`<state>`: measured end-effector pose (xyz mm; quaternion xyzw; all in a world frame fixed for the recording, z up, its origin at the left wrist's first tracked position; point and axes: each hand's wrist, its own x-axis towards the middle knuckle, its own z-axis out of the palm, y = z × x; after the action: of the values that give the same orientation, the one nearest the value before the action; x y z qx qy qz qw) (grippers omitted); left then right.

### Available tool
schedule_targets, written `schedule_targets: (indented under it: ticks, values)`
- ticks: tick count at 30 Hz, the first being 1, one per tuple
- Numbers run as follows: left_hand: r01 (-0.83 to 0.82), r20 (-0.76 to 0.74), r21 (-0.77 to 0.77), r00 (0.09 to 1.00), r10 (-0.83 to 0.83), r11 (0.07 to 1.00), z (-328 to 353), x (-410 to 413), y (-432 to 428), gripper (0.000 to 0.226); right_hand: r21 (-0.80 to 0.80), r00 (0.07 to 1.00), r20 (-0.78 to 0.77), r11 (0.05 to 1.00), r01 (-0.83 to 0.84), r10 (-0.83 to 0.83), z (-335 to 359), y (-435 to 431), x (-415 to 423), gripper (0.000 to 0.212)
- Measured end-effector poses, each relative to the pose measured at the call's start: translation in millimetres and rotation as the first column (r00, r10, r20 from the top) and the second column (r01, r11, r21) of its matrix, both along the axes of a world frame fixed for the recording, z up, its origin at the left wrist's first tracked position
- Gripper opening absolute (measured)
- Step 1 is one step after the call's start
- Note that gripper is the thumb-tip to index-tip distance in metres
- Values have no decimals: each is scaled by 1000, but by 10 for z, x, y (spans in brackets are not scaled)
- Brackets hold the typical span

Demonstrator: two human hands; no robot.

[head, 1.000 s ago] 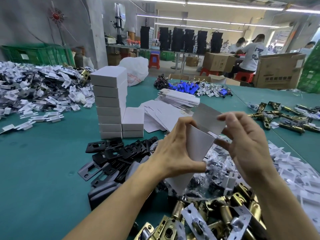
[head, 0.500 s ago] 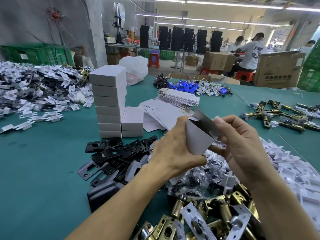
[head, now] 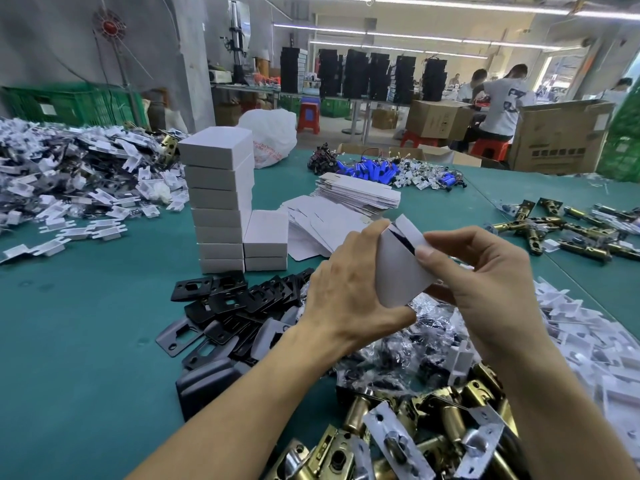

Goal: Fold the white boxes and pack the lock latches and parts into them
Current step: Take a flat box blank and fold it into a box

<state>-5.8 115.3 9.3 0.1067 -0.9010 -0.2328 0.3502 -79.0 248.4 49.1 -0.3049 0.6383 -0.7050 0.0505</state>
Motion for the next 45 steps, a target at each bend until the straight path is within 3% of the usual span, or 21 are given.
schedule_targets:
  ticks: [6, 15, 19, 21, 24, 28, 32, 36, 40, 43, 45]
  values:
    - [-48, -2, -53, 999, 48, 997, 8, 6, 8, 101, 15, 1000, 12, 1000, -1, 1, 19, 15, 2, 15]
    - [-97, 36, -157, 994, 104, 983, -35, -20, 13, 106, 243, 987, -154, 967, 73, -36, 41, 59, -49, 20]
    - [-63, 11, -59, 998, 64, 996, -55, -16, -6, 104, 297, 980, -184, 955, -13, 71, 80, 101, -24, 19]
    - [-44, -30, 23, 999, 45, 999, -55, -16, -9, 100, 322, 972, -164, 941, -108, 168, 84, 114, -22, 30]
    - [-21, -129, 137, 991, 38, 990, -30, -23, -3, 99, 257, 952, -141, 939, -229, 271, 61, 81, 4, 44]
    - [45, -233, 155, 972, -8, 987, -5, -9, -28, 86, 175, 943, -213, 960, -219, 254, 0, 1, 43, 51]
    - [22, -250, 149, 968, 16, 989, 11, -4, -17, 58, 151, 941, -221, 962, -227, 257, -33, -13, 16, 50]
    - [21, -264, 158, 964, 21, 987, 9, -17, -19, 56, 129, 937, -133, 943, -306, 322, -54, -39, 24, 37]
    - [94, -295, 173, 955, -40, 980, -8, -36, -37, 70, 95, 952, -164, 964, -247, 260, -70, -63, 51, 33]
    - [62, -336, 119, 942, -18, 991, -3, -77, -49, 89, 62, 982, -176, 997, -54, 64, -84, -44, -2, 42]
    - [24, -399, 143, 916, 35, 989, 36, -99, -48, 79, 19, 983, -168, 997, 80, -75, -82, -13, -58, 56]
